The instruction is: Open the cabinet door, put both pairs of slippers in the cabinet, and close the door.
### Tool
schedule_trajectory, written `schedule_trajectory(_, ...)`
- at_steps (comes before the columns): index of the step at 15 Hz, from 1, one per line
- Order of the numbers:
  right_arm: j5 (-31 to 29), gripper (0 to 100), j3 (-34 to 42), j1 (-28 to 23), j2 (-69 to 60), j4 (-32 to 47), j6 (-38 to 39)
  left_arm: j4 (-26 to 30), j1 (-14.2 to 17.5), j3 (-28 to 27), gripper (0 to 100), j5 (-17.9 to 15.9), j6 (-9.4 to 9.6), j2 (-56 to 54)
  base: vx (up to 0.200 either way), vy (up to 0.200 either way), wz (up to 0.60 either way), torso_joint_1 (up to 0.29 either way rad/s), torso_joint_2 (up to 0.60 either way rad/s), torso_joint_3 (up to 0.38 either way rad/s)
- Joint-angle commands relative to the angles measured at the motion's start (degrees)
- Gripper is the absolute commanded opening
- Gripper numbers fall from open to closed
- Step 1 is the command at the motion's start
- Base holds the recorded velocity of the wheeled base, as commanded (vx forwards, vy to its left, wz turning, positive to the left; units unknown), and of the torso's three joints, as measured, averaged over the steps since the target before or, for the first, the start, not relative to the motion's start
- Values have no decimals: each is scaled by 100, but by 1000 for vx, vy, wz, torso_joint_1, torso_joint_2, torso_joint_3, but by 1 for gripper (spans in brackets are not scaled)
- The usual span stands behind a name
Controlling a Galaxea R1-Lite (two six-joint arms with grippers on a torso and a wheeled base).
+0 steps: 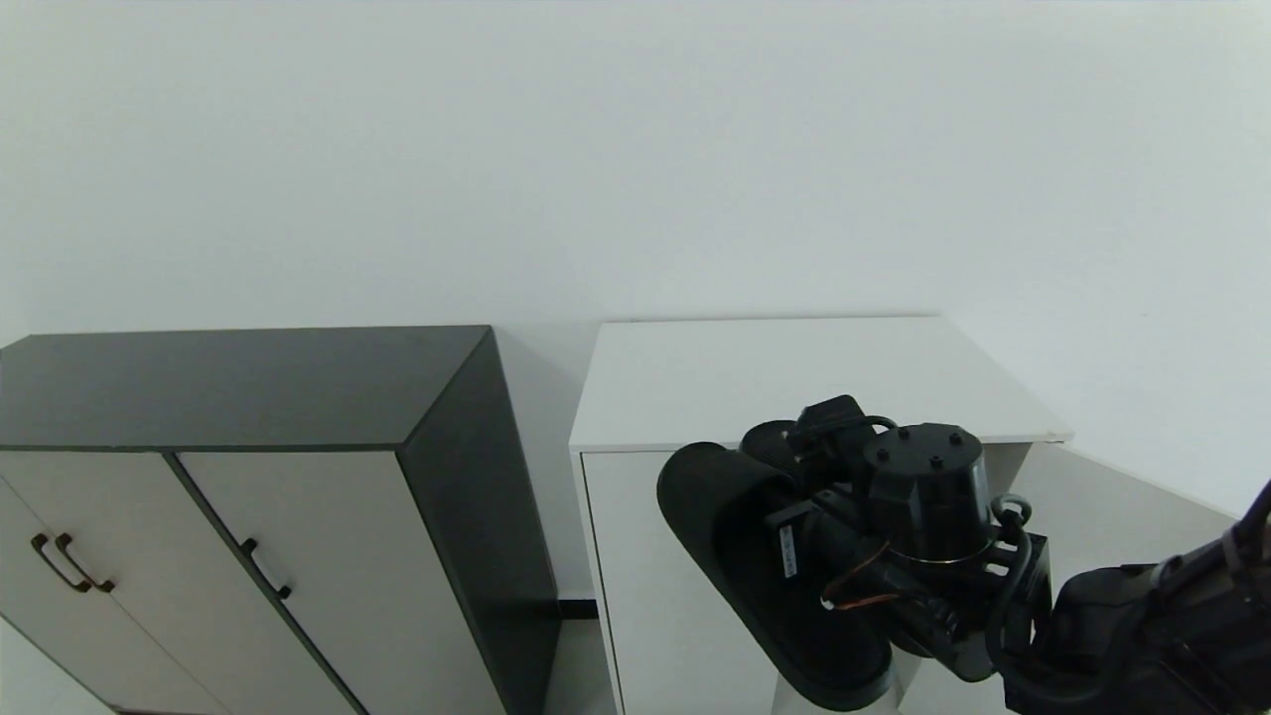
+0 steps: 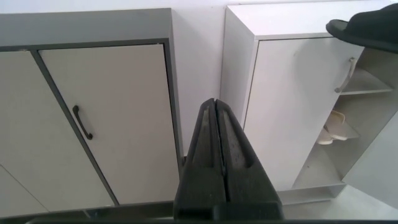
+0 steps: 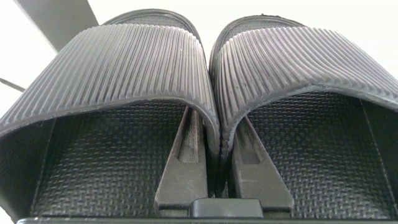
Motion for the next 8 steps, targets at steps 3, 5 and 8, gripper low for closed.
schedule_trajectory(3, 249, 0, 171, 145, -256, 6, -7, -1, -4, 0, 0, -1, 4, -1, 0, 0, 0, 0, 0, 0)
schedule_trajectory(5, 258, 0, 180, 145, -273, -3, -7, -1, -4, 0, 0, -1, 4, -1, 0, 0, 0, 0, 0, 0)
schedule_trajectory(8, 240, 0, 189, 277, -396, 6, -16, -1, -4, 0, 0, -1, -5, -1, 0, -200, 0, -6, -4, 2)
